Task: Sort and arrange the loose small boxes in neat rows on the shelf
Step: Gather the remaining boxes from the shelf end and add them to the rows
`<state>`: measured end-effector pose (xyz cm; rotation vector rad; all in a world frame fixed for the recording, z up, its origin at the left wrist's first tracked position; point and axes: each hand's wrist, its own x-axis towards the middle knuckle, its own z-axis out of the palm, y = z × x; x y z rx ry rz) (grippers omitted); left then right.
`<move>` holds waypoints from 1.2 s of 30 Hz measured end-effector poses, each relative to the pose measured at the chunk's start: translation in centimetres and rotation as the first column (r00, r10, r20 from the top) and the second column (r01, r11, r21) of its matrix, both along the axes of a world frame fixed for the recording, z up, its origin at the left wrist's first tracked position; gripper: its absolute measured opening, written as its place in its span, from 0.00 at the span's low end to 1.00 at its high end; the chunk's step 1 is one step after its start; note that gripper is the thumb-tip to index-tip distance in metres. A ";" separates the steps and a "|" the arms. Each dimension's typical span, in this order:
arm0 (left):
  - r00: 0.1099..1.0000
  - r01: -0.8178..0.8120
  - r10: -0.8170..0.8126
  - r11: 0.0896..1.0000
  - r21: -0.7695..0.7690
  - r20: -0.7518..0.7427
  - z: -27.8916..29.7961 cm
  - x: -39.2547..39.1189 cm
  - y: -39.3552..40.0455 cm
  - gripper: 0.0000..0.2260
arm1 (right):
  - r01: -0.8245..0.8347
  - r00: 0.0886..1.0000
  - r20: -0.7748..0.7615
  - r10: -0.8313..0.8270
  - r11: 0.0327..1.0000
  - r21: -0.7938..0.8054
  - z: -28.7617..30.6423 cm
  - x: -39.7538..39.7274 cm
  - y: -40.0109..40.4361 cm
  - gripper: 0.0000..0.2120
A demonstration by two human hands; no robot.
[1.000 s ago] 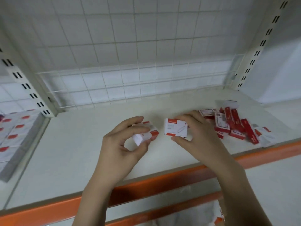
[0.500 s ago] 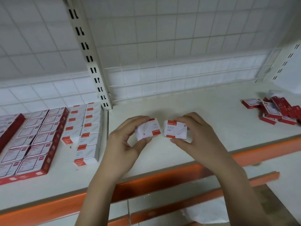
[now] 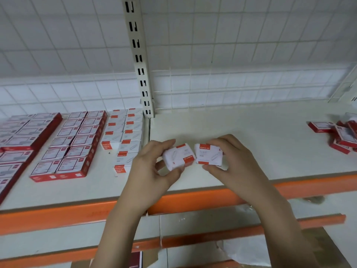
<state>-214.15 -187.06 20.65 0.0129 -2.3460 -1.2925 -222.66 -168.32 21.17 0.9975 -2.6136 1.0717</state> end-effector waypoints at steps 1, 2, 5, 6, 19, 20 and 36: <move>1.000 -0.003 0.003 1.000 -0.005 0.012 0.0 0.2 0.0 0.25 | -0.013 1.000 0.001 0.013 1.000 0.007 -0.2 0.1 0.0 0.19; 1.000 -0.007 0.007 1.000 -0.014 0.029 0.0 0.5 0.1 0.26 | -0.026 1.000 0.006 0.026 1.000 0.013 -0.3 0.3 0.0 0.20; 0.996 -0.017 0.023 0.998 -0.063 0.092 0.0 1.4 0.3 0.29 | -0.058 0.998 0.027 0.057 0.998 0.021 -0.8 0.7 -0.2 0.20; 0.994 -0.022 0.031 0.996 -0.083 0.104 0.0 1.7 0.4 0.29 | -0.067 0.997 0.031 0.067 0.998 0.021 -1.0 0.8 -0.4 0.21; 0.977 -0.175 0.193 0.969 -0.175 0.089 -1.2 3.8 -0.2 0.22 | -0.128 0.990 0.066 0.126 0.991 0.030 -1.3 1.9 -2.3 0.19; 0.976 -0.190 0.204 0.968 -0.162 0.073 -1.2 3.9 -0.6 0.21 | -0.131 0.989 0.069 0.129 0.991 0.036 -1.2 2.0 -2.6 0.19; 0.963 -0.270 0.271 0.960 0.071 0.002 0.5 6.7 -13.7 0.24 | -0.071 0.997 0.036 0.069 0.996 0.058 0.4 5.2 -14.4 0.21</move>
